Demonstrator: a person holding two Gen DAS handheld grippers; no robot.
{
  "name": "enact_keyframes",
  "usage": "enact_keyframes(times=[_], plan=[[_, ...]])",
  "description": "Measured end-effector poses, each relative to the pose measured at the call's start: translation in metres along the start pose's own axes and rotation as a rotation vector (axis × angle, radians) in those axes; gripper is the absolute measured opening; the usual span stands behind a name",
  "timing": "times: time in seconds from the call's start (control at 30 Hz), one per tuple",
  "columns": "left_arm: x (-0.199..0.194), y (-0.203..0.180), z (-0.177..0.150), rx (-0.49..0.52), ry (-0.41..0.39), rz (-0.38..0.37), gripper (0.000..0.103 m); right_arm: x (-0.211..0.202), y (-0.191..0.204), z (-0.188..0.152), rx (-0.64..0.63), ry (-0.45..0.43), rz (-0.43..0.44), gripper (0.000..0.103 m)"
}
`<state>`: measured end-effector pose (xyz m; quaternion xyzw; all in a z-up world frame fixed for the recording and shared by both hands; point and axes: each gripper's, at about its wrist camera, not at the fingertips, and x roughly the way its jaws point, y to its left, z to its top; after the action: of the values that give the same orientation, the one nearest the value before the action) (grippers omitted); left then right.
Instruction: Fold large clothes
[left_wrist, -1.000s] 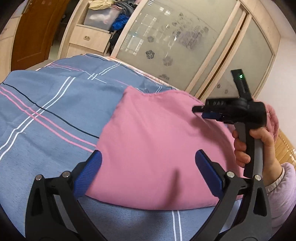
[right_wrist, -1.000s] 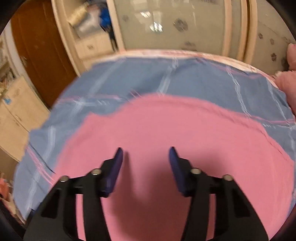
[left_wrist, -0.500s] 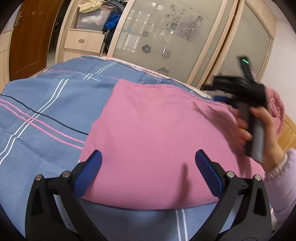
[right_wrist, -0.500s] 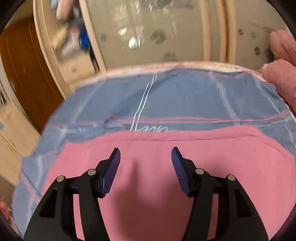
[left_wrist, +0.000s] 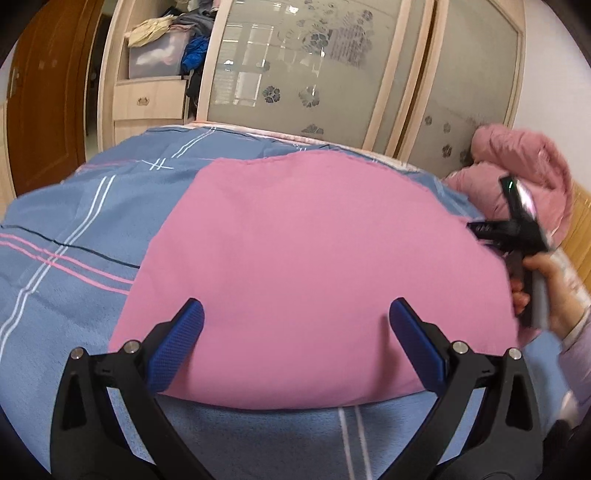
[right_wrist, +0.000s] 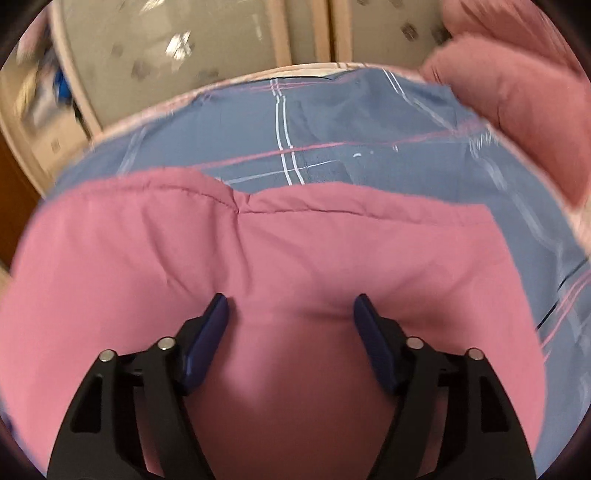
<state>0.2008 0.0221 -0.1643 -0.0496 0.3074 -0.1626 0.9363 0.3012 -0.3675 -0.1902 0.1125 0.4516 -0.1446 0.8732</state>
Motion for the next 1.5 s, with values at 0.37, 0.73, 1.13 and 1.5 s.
enact_keyframes(times=[0.37,0.73,1.13,1.5], plan=[[0.008,-0.010,-0.006,0.055,0.008,0.051,0.101,-0.082,-0.117,-0.079,0.231,-0.148,0.128,0.072],[-0.019,-0.014,-0.001,0.001,-0.121,-0.055,0.101,-0.054,-0.117,-0.048,0.231,-0.061,0.084,0.081],[0.012,-0.023,-0.015,0.073,0.009,0.014,0.101,-0.103,-0.179,-0.122,0.376,0.017,0.207,0.081],[0.023,-0.016,-0.015,0.038,0.052,0.018,0.101,-0.068,-0.137,-0.068,0.261,0.025,0.254,0.028]])
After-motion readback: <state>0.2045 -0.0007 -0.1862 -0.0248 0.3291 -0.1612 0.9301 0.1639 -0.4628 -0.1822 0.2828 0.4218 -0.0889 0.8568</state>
